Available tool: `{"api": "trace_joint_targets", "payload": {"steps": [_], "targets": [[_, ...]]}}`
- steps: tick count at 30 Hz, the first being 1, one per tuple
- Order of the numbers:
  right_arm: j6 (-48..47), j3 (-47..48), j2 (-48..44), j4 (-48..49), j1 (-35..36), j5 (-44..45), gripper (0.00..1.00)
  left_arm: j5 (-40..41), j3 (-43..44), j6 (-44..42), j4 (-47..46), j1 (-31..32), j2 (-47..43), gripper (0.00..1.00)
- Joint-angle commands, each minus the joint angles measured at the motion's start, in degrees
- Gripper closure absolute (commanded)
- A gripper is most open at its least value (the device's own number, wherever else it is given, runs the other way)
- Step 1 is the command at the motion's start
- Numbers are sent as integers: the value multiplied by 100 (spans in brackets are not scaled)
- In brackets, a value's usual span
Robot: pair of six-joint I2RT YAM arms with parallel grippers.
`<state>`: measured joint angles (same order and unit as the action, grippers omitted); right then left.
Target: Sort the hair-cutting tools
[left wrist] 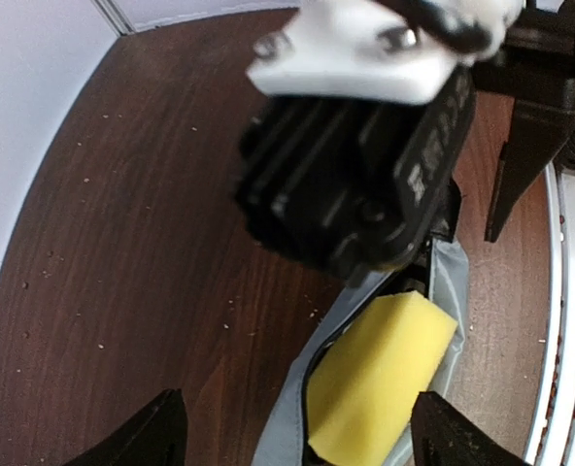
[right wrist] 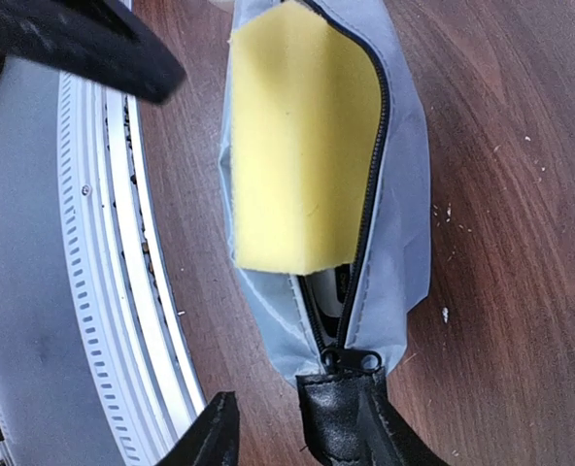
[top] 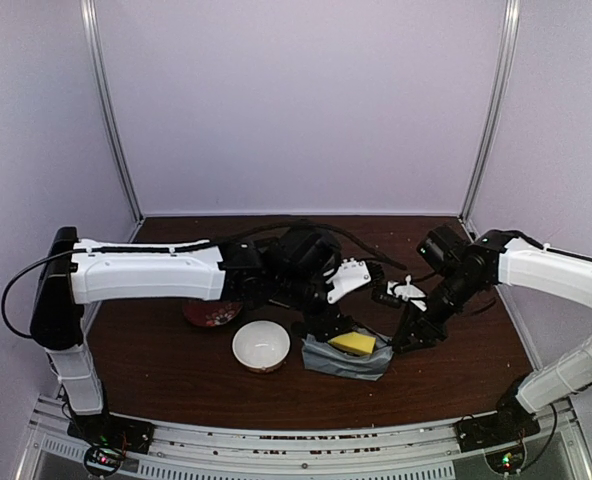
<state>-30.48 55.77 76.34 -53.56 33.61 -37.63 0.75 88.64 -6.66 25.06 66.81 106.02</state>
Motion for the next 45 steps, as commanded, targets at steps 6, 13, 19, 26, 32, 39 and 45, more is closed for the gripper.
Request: {"api": "trace_joint_targets", "payload": {"steps": [6, 13, 19, 26, 32, 39, 45], "targets": [[61, -130, 128, 109, -54, 179, 59, -661, 206, 247, -237, -274, 565, 18], [147, -170, 248, 225, -73, 371, 58, -788, 271, 374, -308, -419, 874, 23], [181, -124, 434, 270, -73, 387, 61, -1019, 324, 478, -246, -484, 1207, 31], [232, -154, 496, 430, -73, 747, 61, -1019, 364, 653, -126, -484, 1466, 36], [305, -174, 506, 591, -73, 1113, 58, -1294, 649, 798, 166, -485, 1791, 47], [365, -70, 539, 713, -61, 1258, 63, -1770, 747, 890, 467, -486, 1791, 60], [426, 32, 385, 818, 23, 1478, 99, -1898, 654, 1070, 635, -484, 1790, 65]]}}
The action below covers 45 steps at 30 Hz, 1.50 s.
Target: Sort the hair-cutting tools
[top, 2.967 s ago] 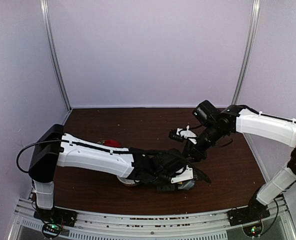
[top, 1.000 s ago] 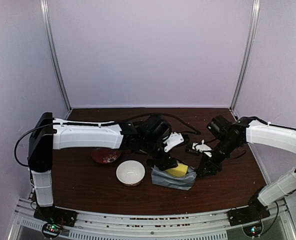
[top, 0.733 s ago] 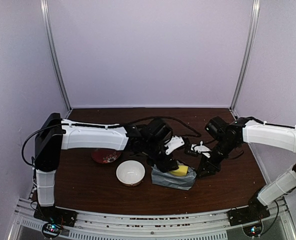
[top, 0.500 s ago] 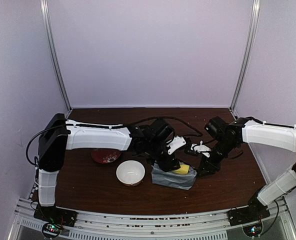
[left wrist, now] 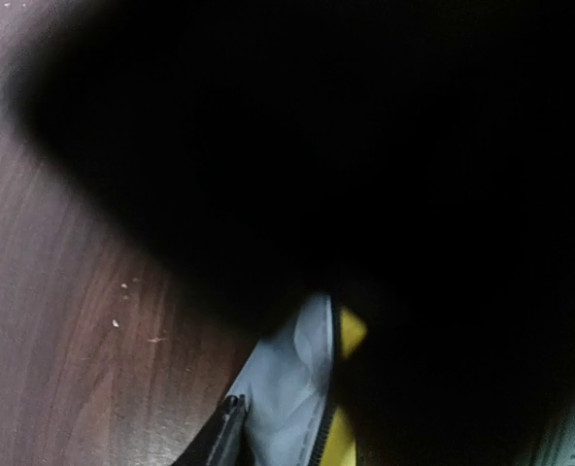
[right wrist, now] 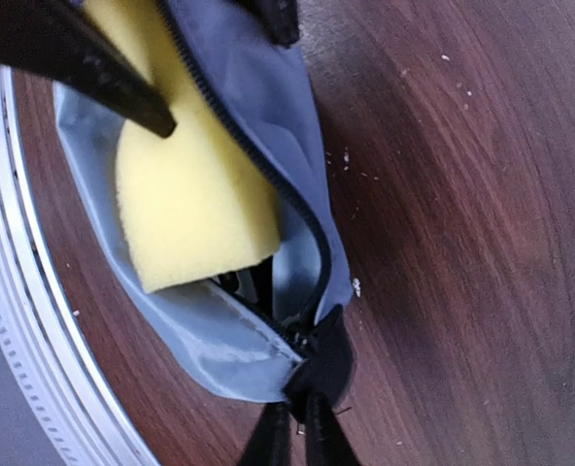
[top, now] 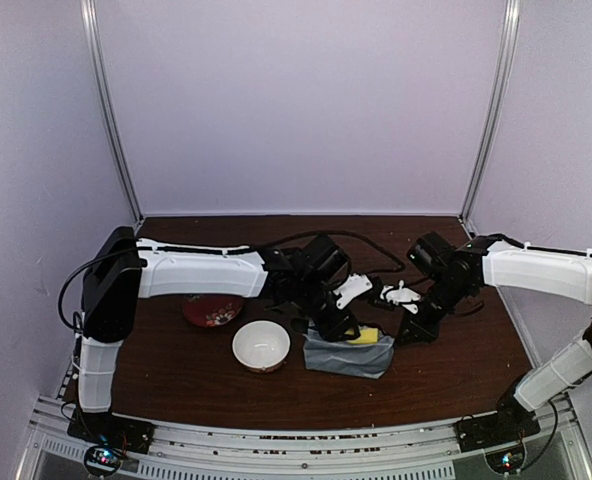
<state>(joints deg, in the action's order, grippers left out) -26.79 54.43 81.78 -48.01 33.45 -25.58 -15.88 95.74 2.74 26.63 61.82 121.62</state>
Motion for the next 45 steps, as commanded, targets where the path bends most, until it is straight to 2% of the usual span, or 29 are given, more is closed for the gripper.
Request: {"api": "trace_joint_targets", "payload": {"steps": [1, 9, 14, 17, 22, 31, 33, 36, 37, 40, 42, 45], "targets": [[71, 132, -301, 332, 39, 300, 100, -244, -82, 178, 483, 14, 235, 66], [124, -406, -1529, 1020, 30, 770, 100, 41, -16, 737, 636, 7, 503, 72], [171, -637, -1772, 1268, 21, 1000, 100, 252, 130, 885, 930, 13, 712, 74], [208, -589, -1731, 1265, 21, 1009, 100, 391, 122, 956, 909, 30, 729, 68], [182, -601, -1704, 1220, 20, 1028, 100, 1067, 65, 1149, 982, 40, 674, 61], [585, -668, -1752, 1474, -264, 1849, 100, 1632, -139, 1063, 1113, 40, 215, 52], [606, -618, -1647, 1405, -309, 1823, 100, 1617, -57, 1013, 1235, 40, 184, 46], [479, -581, -1561, 1258, -313, 1501, 100, 2140, 57, 1021, 1190, 180, -237, 43], [439, -585, -1554, 1231, -313, 1388, 98, 2183, -55, 843, 995, 264, -474, 40], [408, -496, -1525, 1085, -317, 1233, 84, 2193, -147, 639, 705, 365, -897, 23], [388, -419, -1554, 992, -333, 1100, 73, 2100, -68, 527, 741, 366, -982, 21], [318, -329, -1679, 850, -339, 952, 64, 2050, 55, 460, 968, 366, -1028, 21]]}}
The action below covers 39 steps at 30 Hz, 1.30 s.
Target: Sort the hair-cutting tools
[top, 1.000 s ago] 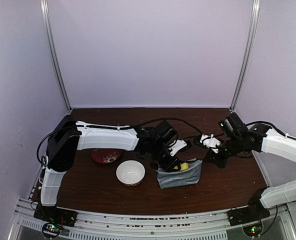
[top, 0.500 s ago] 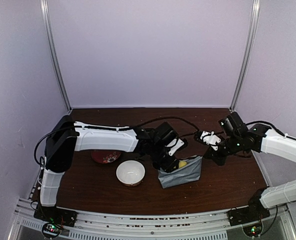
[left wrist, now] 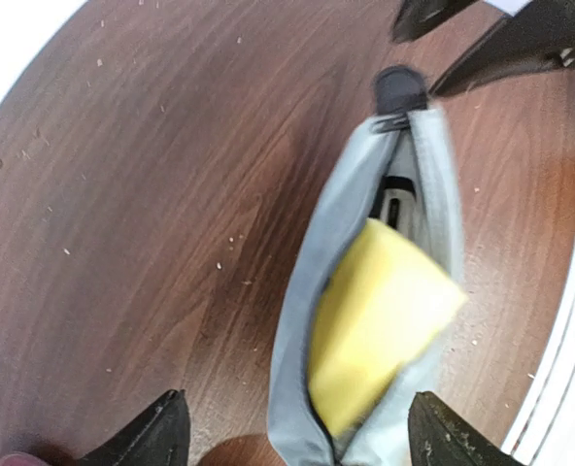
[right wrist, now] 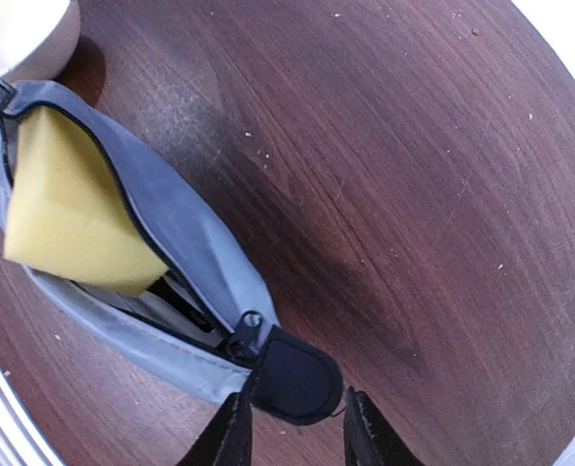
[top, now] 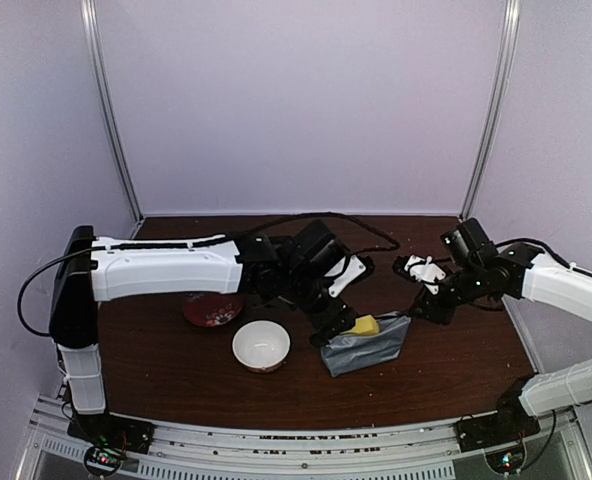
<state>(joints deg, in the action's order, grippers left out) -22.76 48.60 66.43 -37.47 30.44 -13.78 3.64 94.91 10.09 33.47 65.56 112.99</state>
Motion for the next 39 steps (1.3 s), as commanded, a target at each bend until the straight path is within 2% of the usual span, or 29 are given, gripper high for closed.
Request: {"api": "trace_joint_targets", "payload": {"steps": [1, 6, 10, 14, 20, 23, 31, 39], "targets": [[-109, 293, -186, -268, -44, -251, 62, 121, 166, -279, 369, -8, -176, 21], [-259, 446, -363, -363, -47, -606, 46, 422, 109, -105, 525, -36, -338, 20], [-344, 849, 9, -612, -40, -1390, 42, 334, -116, 969, 773, -315, -485, 27], [-403, 1514, 915, -1117, -8, -2019, 39, -579, -919, 1885, 280, -505, -1009, 36], [-587, 2243, 1831, -1492, 99, -2545, 37, -1873, -1726, 2659, -482, -527, -1286, 43], [-642, 2454, 2109, -1612, 174, -2721, 36, -2185, -2019, 2965, -971, -526, -1290, 45], [-597, 2704, 2588, -1633, 392, -2446, 35, -2358, -1953, 2981, -1157, -535, -1001, 47], [-608, 2707, 2994, -1475, 393, -1962, 39, -2529, -1862, 2889, -1234, -551, -755, 61]]}}
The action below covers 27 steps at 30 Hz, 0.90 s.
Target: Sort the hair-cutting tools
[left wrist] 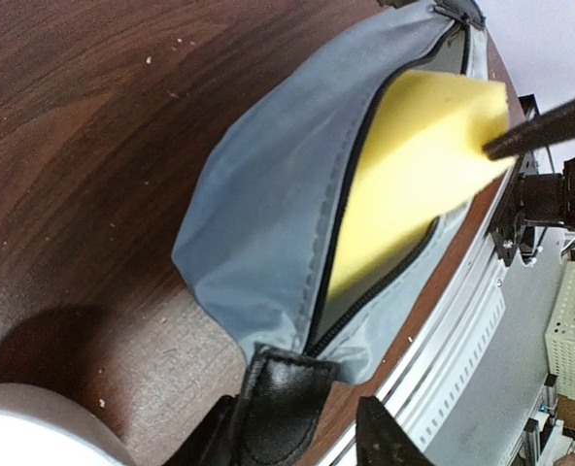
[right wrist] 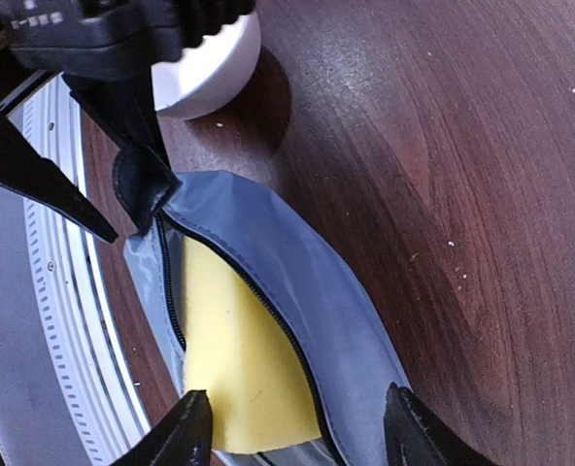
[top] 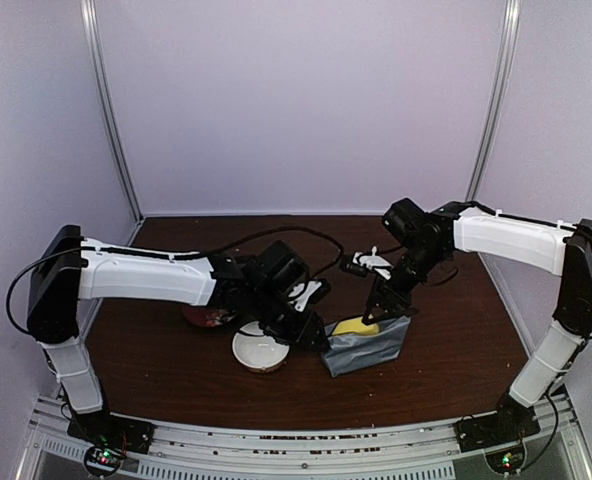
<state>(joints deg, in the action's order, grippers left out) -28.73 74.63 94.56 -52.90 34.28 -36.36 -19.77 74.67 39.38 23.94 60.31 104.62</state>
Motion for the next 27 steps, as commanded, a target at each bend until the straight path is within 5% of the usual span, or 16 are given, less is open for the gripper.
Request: {"api": "trace_joint_targets", "payload": {"steps": [1, 6, 10, 19, 21, 24, 26, 27], "targets": [[9, 118, 242, 85, 8, 329, 41, -207, 161, -50, -303, -33, 99, 65], [163, 210, 580, 179, 24, 542, 46, -224, 116, -79, -423, -84, 172, 78], [292, 174, 801, 336, 92, 909, 52, -216, 75, -219, -599, -124, 184, 99], [833, -96, 1128, 773, 481, 2794, 49, -60, -18, -587, -961, -125, -199, 100], [976, -42, 1205, 732, 464, 3196, 61, 57, -40, -649, -873, -125, -284, 100], [1127, -45, 1121, 702, 349, 3486, 98, 172, -108, -692, -728, -130, -346, 100], [1164, -92, 987, 739, 284, 3941, 100, 209, -182, -692, -655, -134, -386, 100], [1155, -132, 923, 741, 275, 4197, 93, 262, -237, -698, -582, -134, -414, 100]]}}
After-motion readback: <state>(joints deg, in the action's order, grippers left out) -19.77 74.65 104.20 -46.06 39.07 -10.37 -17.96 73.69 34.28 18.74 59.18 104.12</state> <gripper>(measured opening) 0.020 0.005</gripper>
